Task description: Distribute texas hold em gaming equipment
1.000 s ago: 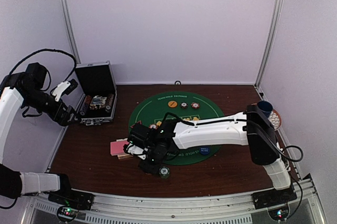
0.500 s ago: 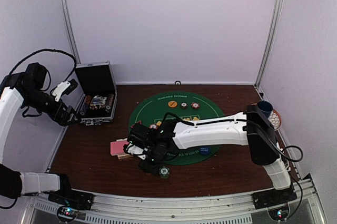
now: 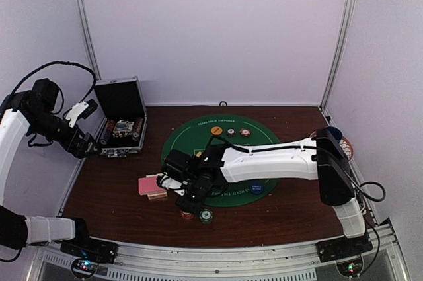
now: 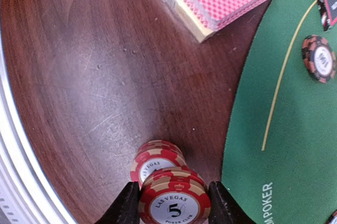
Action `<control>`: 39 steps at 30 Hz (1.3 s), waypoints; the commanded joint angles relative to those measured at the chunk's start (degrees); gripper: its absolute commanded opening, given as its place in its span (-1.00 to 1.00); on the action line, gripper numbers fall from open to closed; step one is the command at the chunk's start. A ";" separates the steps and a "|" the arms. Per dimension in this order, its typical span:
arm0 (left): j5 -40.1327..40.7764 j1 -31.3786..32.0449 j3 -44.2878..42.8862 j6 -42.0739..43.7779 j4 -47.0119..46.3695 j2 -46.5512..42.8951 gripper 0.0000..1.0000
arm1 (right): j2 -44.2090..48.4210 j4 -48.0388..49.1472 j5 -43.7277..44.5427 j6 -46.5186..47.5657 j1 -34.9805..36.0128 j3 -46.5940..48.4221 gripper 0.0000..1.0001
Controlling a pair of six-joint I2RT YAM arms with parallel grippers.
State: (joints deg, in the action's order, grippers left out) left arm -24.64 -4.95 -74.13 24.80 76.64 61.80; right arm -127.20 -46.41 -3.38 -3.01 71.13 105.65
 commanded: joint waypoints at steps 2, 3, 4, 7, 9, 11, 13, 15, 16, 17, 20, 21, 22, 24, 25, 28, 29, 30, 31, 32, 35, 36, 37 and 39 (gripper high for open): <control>-0.43 -0.32 -1.10 0.87 -0.01 -0.55 0.95 | 9.29 -0.35 2.67 -2.27 -2.08 -0.88 -0.99; -0.48 -0.32 -1.23 0.87 0.00 -0.54 0.95 | 10.34 -0.31 2.86 -2.74 -2.77 -1.92 -1.00; -0.45 -0.32 -1.27 0.87 0.00 -0.50 0.95 | 11.43 -0.19 3.07 -3.24 -3.22 -3.19 -1.00; -0.48 -0.37 -1.46 0.87 0.00 -0.52 0.95 | 14.40 0.27 4.53 -4.86 -5.96 -8.89 -1.00; -0.52 -0.35 -1.51 0.87 -0.02 -0.50 0.95 | 16.41 1.24 4.69 -5.83 -8.03 -13.27 -1.00; -0.67 -0.32 -1.46 0.87 -0.06 -0.52 0.95 | 18.01 2.30 5.43 -6.76 -9.95 -17.69 -1.00; -0.68 -0.34 -1.46 0.87 -0.07 -0.53 0.95 | 19.13 3.13 5.62 -7.60 -11.64 -21.43 -1.00; -0.78 -0.32 -1.50 0.87 -0.01 -0.48 0.95 | 20.17 4.20 5.89 -8.26 -12.80 -24.78 -1.00; -0.87 -0.34 -1.54 0.87 -0.04 -0.48 0.95 | 20.52 4.66 6.00 -8.55 -13.26 -26.22 -1.00; -0.89 -0.37 -1.55 0.87 -0.07 -0.42 0.95 | 20.70 5.23 6.01 -8.85 -13.76 -27.39 -1.00; -1.02 -0.32 -1.63 0.80 -0.01 -0.20 0.95 | 20.72 6.22 5.80 -9.63 -14.42 -29.89 -1.00; -1.05 -0.32 -1.68 0.78 0.00 -0.18 0.95 | 20.61 6.52 5.71 -9.77 -14.48 -30.37 -1.00; -1.04 -0.32 -1.72 0.78 -0.08 -0.09 0.95 | 20.39 6.90 5.56 -9.95 -14.45 -30.84 -1.00; -0.99 -0.36 -1.77 0.78 -0.01 -0.10 0.95 | 19.99 7.16 5.57 -10.09 -14.53 -31.30 -1.00; -0.96 -0.37 -1.80 0.78 -0.06 -0.04 0.95 | 19.85 7.31 5.56 -10.09 -14.53 -31.49 -1.00; -0.85 -0.37 -1.81 0.78 -0.04 0.03 0.95 | 19.47 7.81 5.41 -10.18 -14.69 -31.97 -1.00; -0.87 -0.33 -1.73 0.78 -0.01 0.00 0.95 | 19.17 7.93 5.30 -10.18 -14.70 -32.07 -1.00; -0.85 -0.32 -1.66 0.78 -0.01 0.07 0.95 | 18.87 7.97 5.17 -10.12 -14.78 -32.00 -0.97; -0.91 -0.34 -1.64 0.78 0.00 0.07 0.95 | 18.61 8.00 5.07 -10.09 -14.84 -31.99 -0.91; -0.85 -0.33 -1.56 0.78 -0.08 0.07 0.95 | 18.35 8.00 4.89 -10.09 -14.88 -31.93 -0.78; -0.69 -0.32 -1.46 0.85 -0.04 -0.01 0.95 | 18.17 7.57 4.86 -10.07 -14.97 -31.69 -0.32; -0.59 -0.32 -1.46 0.86 -0.01 0.03 0.95 | 18.33 7.37 5.03 -10.01 -14.97 -31.54 -0.17; -0.52 -0.34 -1.46 0.94 -0.03 0.07 0.95 | 18.61 7.06 5.18 -9.96 -14.97 -31.30 -0.10; -0.63 -0.33 -1.46 0.96 -0.04 0.09 0.95 | 19.41 6.36 5.35 -9.77 -14.97 -30.32 0.01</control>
State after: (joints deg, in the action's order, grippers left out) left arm -24.71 -4.95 -74.43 24.99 76.64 61.82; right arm -109.16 -39.42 1.32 -12.38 56.47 74.00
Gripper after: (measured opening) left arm 0.976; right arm 0.467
